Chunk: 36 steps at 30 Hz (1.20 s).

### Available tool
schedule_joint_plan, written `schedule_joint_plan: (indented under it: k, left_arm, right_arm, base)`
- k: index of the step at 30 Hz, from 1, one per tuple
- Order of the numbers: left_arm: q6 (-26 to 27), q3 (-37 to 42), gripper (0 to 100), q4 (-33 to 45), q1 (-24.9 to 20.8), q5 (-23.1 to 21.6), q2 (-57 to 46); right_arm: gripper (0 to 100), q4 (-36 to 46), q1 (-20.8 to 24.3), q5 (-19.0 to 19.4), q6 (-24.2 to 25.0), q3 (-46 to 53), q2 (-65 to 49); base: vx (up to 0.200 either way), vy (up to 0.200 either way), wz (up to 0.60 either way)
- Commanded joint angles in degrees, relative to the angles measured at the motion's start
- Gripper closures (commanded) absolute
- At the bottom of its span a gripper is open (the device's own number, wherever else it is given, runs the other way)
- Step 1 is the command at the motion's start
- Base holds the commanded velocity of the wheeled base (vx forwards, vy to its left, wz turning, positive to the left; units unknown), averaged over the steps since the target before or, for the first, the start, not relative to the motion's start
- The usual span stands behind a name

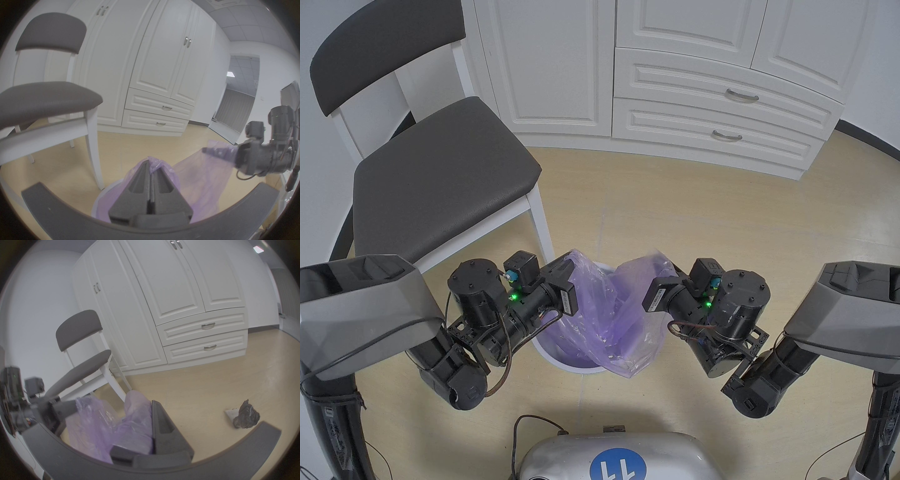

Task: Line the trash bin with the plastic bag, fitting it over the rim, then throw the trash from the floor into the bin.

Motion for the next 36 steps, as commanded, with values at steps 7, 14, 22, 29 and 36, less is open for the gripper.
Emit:
schedule_joint_plan:
  k: [7,14,22,29,36]
  left_arm:
    - [-0.99,-5.01,100,0.05,6.4,-1.86,7.29]
    - [-1.08,-2.82,100,0.05,8.33,-5.55,4.48]
    - [-0.55,-2.38,100,0.23,11.14,-7.13,4.48]
    - [1.38,-0.18,100,2.87,15.89,-13.2,2.9]
    - [3.05,0.35,100,7.79,17.38,-13.37,1.32]
  right_arm:
    - [100,2.21,-0.45,1.96,10.54,-7.11,6.81]
    - [100,8.53,-1.33,1.96,17.75,-11.24,6.46]
    - [100,10.2,-2.12,1.96,21.53,-13.62,6.2]
    - [100,15.74,-7.22,2.23,18.36,-13.35,5.05]
    - [100,18.38,-10.73,5.57,14.06,-10.37,3.21]
  base:
    - [0.0,0.0,0.0]
    - [0.0,0.0,0.0]
    - [0.0,0.0,0.0]
    - [0.0,0.0,0.0]
    - [0.0,0.0,0.0]
